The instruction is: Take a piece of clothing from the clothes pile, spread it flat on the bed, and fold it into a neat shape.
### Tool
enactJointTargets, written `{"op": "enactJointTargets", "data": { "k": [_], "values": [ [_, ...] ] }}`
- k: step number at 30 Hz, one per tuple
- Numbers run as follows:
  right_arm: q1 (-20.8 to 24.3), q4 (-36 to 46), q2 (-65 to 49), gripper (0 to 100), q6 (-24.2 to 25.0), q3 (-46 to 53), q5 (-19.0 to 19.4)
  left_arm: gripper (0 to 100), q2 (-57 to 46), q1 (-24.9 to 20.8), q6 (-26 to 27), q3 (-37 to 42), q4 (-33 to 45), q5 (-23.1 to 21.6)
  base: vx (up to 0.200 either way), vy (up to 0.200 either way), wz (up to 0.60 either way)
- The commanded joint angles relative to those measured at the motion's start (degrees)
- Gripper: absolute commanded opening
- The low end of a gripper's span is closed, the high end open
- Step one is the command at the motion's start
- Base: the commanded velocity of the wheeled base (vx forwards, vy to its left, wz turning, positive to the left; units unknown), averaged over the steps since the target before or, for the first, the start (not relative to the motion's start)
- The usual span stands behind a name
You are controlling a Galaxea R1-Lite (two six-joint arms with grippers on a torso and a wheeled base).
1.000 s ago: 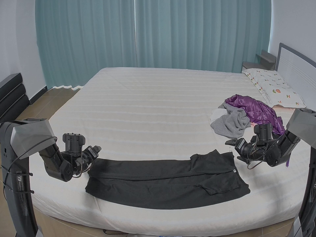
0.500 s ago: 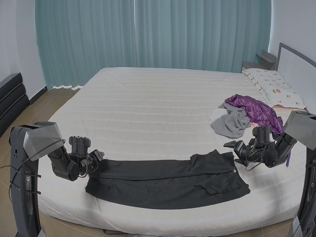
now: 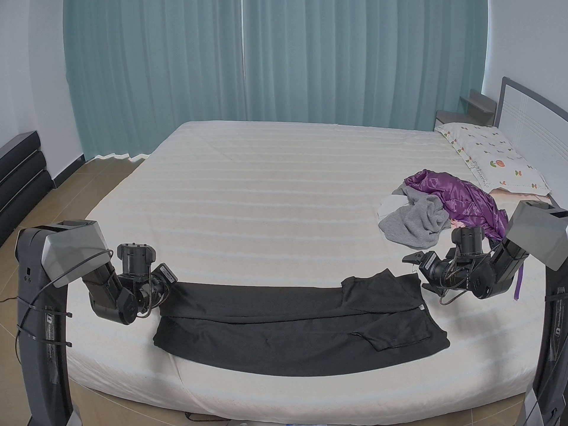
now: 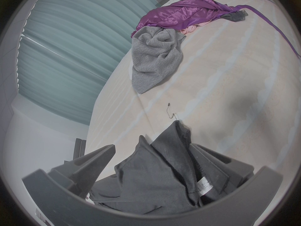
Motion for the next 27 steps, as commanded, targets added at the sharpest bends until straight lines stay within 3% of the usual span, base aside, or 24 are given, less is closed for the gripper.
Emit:
{"op": "enactJointTargets", "data": {
  "k": [1, 10, 11, 27],
  "values": [
    [-0.3, 0.4, 1.4, 100, -0.1, -1.3, -0.4, 0, 0.2, 0.1, 0.0, 0.0, 0.0, 0.0, 0.000, 0.000, 0.00],
    [-0.5, 1.4, 5.6, 100, -2.4, -5.3, -4.2, 0, 0.3, 0.1, 0.0, -0.1, 0.0, 0.1, 0.000, 0.000, 0.00],
    [-0.5, 1.4, 6.2, 0, -2.6, -5.8, -4.5, 0, 0.3, 0.1, 0.0, -0.1, 0.0, 0.1, 0.000, 0.000, 0.00],
    [-1.6, 1.6, 7.5, 0, -2.2, -8.3, -7.3, 0, 0.7, 0.1, 0.1, 0.0, -1.2, 0.1, 0.000, 0.000, 0.00]
  ]
}}
